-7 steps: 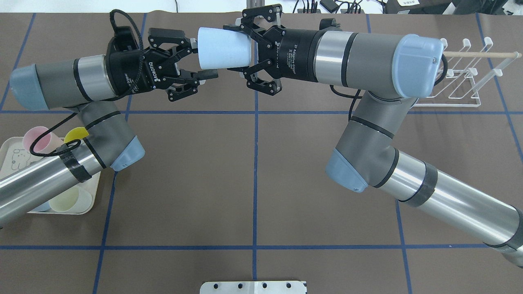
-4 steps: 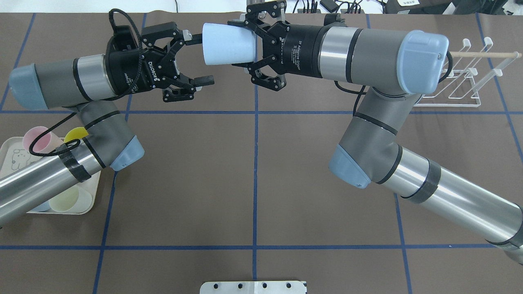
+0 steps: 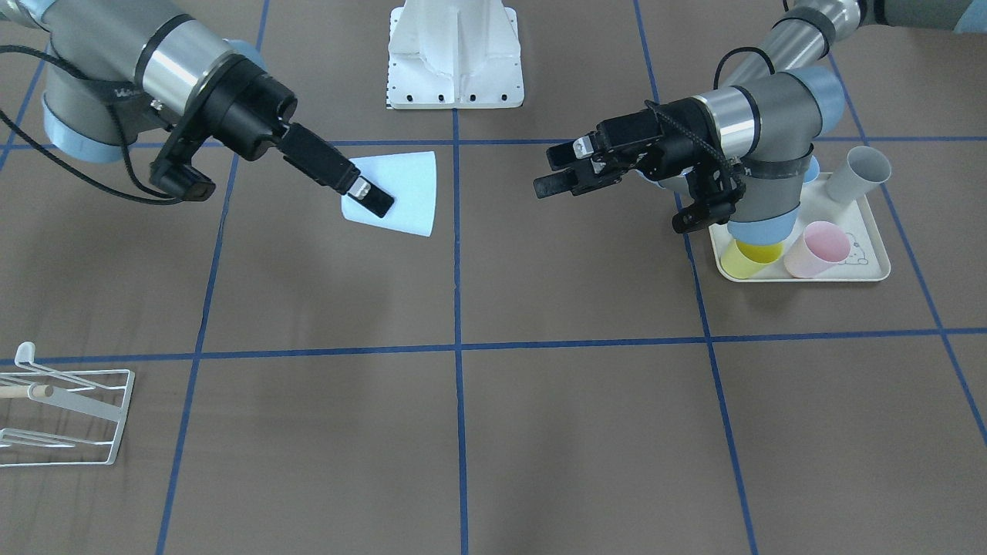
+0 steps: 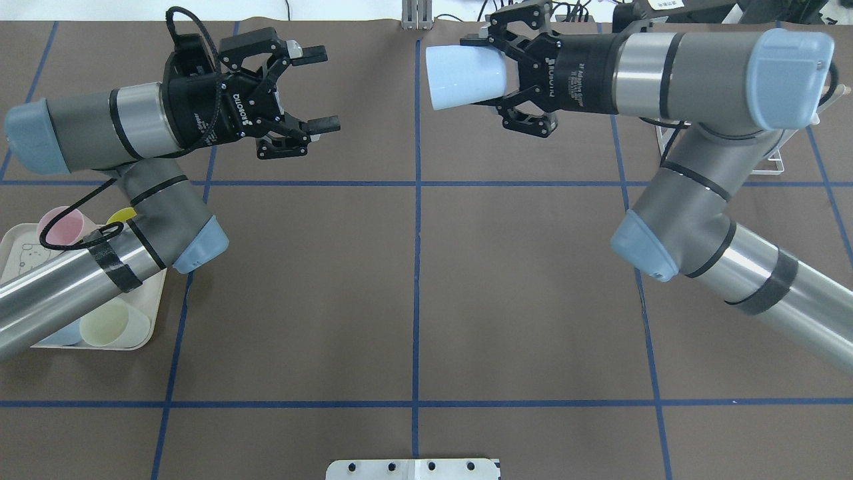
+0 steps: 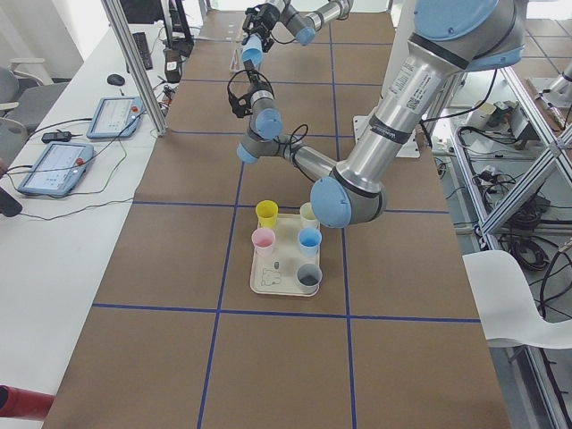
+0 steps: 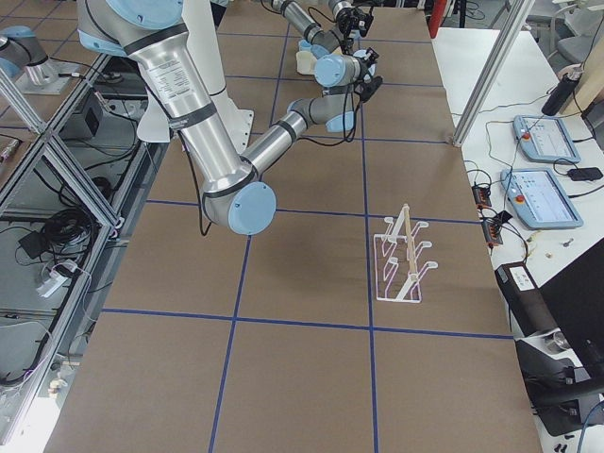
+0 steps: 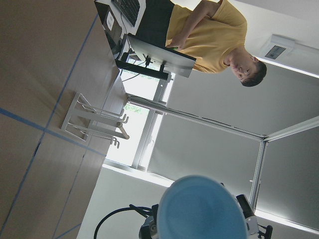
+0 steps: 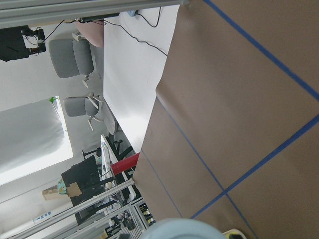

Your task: Transfer IKEA cup to right arm and place on rack

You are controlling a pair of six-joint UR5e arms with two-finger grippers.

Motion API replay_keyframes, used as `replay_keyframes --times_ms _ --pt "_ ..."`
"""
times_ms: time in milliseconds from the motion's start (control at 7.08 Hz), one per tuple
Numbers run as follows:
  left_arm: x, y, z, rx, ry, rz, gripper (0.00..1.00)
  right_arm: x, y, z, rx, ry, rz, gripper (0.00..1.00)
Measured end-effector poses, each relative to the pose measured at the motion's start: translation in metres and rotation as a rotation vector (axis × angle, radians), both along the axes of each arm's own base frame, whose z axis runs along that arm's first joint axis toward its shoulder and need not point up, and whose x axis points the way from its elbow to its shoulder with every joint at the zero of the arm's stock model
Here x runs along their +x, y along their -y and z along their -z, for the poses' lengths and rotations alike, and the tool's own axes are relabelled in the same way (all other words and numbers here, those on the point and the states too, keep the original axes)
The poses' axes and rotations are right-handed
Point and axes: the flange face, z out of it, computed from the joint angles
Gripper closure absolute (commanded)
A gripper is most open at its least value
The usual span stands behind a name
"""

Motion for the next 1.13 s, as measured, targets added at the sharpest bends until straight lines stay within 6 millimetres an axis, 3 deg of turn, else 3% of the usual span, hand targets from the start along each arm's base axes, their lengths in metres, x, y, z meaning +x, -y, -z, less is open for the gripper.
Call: replay_keyframes --times_ms 424,706,1130 --pt "-0.001 0.002 -0.003 -0.005 0.006 0.005 0.01 0.085 0.035 -0.088 0.131 -0.31 -0.106 1.0" --pt "0.003 0.004 -0.007 0.0 0.022 0.017 0.01 0.131 0.06 -0.133 0.227 -0.619 -0.133 1.0" --pt "0.007 0.005 -0.008 -0.005 0.036 0.019 0.01 0.182 0.062 -0.211 0.394 -1.021 -0.095 1.0"
